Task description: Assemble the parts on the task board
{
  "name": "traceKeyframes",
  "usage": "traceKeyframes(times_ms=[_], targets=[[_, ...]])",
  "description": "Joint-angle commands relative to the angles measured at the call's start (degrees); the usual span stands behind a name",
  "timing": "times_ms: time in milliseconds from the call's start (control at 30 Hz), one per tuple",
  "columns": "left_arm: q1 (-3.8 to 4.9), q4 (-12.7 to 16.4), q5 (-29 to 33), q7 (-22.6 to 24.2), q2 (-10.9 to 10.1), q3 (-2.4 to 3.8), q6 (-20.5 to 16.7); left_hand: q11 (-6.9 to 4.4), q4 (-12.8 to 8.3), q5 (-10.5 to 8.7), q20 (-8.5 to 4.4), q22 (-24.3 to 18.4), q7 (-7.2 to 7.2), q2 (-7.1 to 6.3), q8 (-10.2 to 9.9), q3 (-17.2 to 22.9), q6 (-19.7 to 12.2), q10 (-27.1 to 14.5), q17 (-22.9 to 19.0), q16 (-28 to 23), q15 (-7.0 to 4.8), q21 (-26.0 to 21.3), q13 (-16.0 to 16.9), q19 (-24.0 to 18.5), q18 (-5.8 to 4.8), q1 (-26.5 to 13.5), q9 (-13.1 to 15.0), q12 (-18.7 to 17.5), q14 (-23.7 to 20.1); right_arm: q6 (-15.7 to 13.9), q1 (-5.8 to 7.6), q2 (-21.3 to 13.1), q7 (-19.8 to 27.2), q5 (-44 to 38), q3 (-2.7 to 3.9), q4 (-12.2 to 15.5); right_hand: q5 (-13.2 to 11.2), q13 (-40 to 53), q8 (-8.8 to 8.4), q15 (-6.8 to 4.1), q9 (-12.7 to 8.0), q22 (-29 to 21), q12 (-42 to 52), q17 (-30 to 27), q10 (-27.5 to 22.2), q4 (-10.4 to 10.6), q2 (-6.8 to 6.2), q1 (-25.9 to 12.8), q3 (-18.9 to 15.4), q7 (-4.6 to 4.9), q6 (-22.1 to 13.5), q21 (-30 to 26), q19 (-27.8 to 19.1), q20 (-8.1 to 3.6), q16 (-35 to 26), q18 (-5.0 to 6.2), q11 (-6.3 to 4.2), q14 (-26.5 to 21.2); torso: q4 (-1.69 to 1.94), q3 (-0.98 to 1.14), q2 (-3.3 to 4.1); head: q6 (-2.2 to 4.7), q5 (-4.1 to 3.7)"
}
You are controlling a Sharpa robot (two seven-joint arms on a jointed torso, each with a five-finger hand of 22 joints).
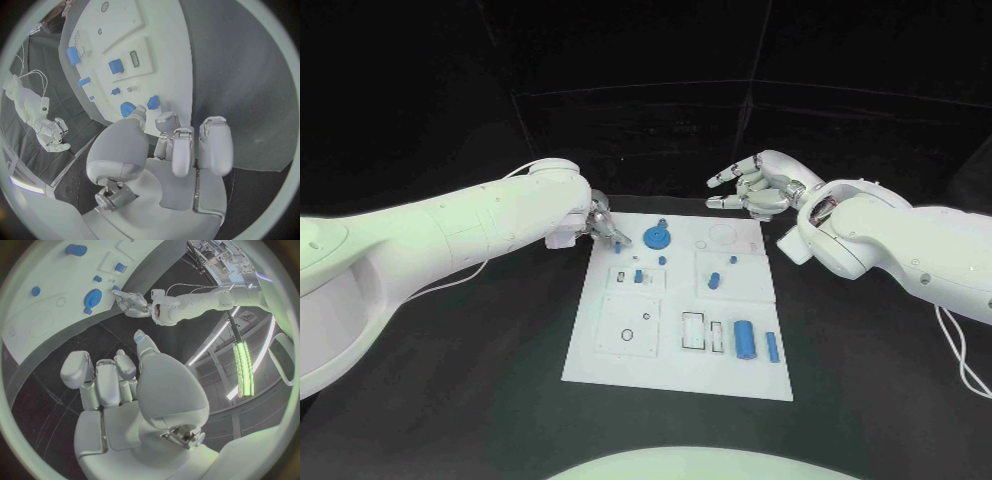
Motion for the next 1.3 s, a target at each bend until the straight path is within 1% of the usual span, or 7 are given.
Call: traceKeyframes(times_ms=[33,467,567,767,933,1133,1300], targets=[[0.08,0.1,-0.4,0.9,0.0,0.02,1.1,0.09,-0.4,-0.17,0.42,0.1,0.08,0.23,0.0,-0.3,0.5,0.2,15.1,0.2,0.18,0.2,0.1,0.7,-0.22,1.0,-0.1,0.4,5.9,0.3,0.1,0.0,0.5,0.1,0.03,0.0,0.4,0.0,0.17,-0.45,0.0,-0.1,-0.3,-0.1,-0.4,0.0,0.35,-0.1,-0.3,0.05,0.0,-0.3,-0.5,-0.05,-0.3,0.97,-0.08,0.9,0.04,-0.01,0.0,-0.04,-0.1],[0.07,0.3,-0.3,2.0,0.0,0.02,0.1,-0.02,-3.6,-0.16,0.36,0.1,0.0,3.71,0.0,1.1,0.9,0.2,15.1,0.2,0.11,0.1,0.0,0.7,-0.2,6.6,-0.5,0.4,5.9,0.4,0.1,0.2,0.5,0.1,0.03,-0.1,0.4,0.0,0.19,-0.46,0.0,0.0,-0.3,0.0,-0.4,0.0,0.4,-0.1,-0.3,0.05,0.0,-0.3,-0.5,-0.06,-0.2,0.96,-0.08,0.9,-0.02,-0.02,0.01,-0.21,-0.04],[0.07,0.3,-0.1,2.4,0.0,0.02,0.1,-0.16,-5.1,-0.15,0.3,0.0,-0.16,4.97,0.0,2.3,0.8,0.1,15.1,0.2,0.02,0.0,-0.1,0.6,-0.17,8.9,-0.6,0.4,5.9,0.4,0.1,0.2,0.5,0.1,0.03,-0.1,0.4,0.0,0.19,-0.46,0.0,0.0,-0.3,0.0,-0.4,0.0,0.42,-0.1,-0.3,0.05,0.0,-0.3,-0.5,-0.06,-0.2,0.96,-0.08,0.9,0.02,-0.02,0.03,-0.25,-0.04],[0.07,0.7,1.3,3.2,-0.3,0.02,-0.5,-0.75,-9.9,-0.15,0.02,-0.3,-0.78,7.57,0.2,6.6,0.6,0.1,15.1,0.2,-0.33,-0.2,-0.2,0.5,-0.1,15.2,-0.4,0.2,5.9,0.5,0.1,0.3,0.5,0.1,0.03,-0.2,0.4,0.0,0.22,-0.46,0.0,-0.1,-0.3,0.0,-0.4,0.0,0.5,0.0,-0.3,0.04,0.0,-0.3,-0.5,-0.06,-0.3,0.97,-0.09,0.9,0.04,-0.03,0.0,-0.4,-0.01],[0.06,1.6,3.1,4.0,-1.3,0.03,-2.0,-0.72,-11.6,-0.18,-0.1,-0.6,-0.82,7.89,1.1,8.3,0.8,0.2,15.1,0.2,-0.38,-0.5,-0.2,0.4,-0.04,16.5,0.2,0.1,5.9,0.6,0.1,0.3,0.5,0.1,0.03,-0.3,0.4,0.0,0.22,-0.46,0.0,-0.1,-0.3,0.0,-0.4,0.0,0.5,0.0,-0.3,0.04,0.0,-0.3,-0.5,-0.06,-0.3,0.97,-0.09,0.9,0.02,-0.03,-0.01,-0.43,0.02],[0.18,3.8,4.8,3.9,-3.3,0.09,-3.7,-0.72,-12.0,-0.19,-0.13,-0.7,-0.81,7.79,1.6,8.9,0.7,0.2,15.1,0.2,-0.36,-0.7,-0.4,0.3,-0.01,16.1,0.7,0.0,5.9,0.6,0.1,0.2,0.5,0.1,0.03,-0.3,0.4,0.0,0.22,-0.46,0.0,-0.1,-0.3,0.0,-0.4,0.0,0.5,0.0,-0.3,0.04,0.0,-0.3,-0.5,-0.06,-0.3,0.97,-0.09,0.9,0.18,0.07,-0.06,-0.49,-0.03],[0.36,6.9,5.8,3.2,-5.6,0.16,-5.4,-0.79,-12.0,-0.19,-0.17,-0.9,-0.91,7.72,2.4,9.3,0.7,0.1,15.1,0.2,-0.41,-0.9,-1.0,0.3,0.03,15.3,1.3,-0.5,5.9,0.7,0.1,0.2,0.5,0.1,0.03,-0.4,0.5,-0.1,0.27,-0.47,0.0,-0.1,-0.3,0.0,-0.4,0.0,0.65,0.1,-0.3,0.04,0.0,-0.3,-0.5,-0.07,-0.3,0.96,-0.09,0.9,0.13,-0.02,-0.01,-0.48,0.19]])
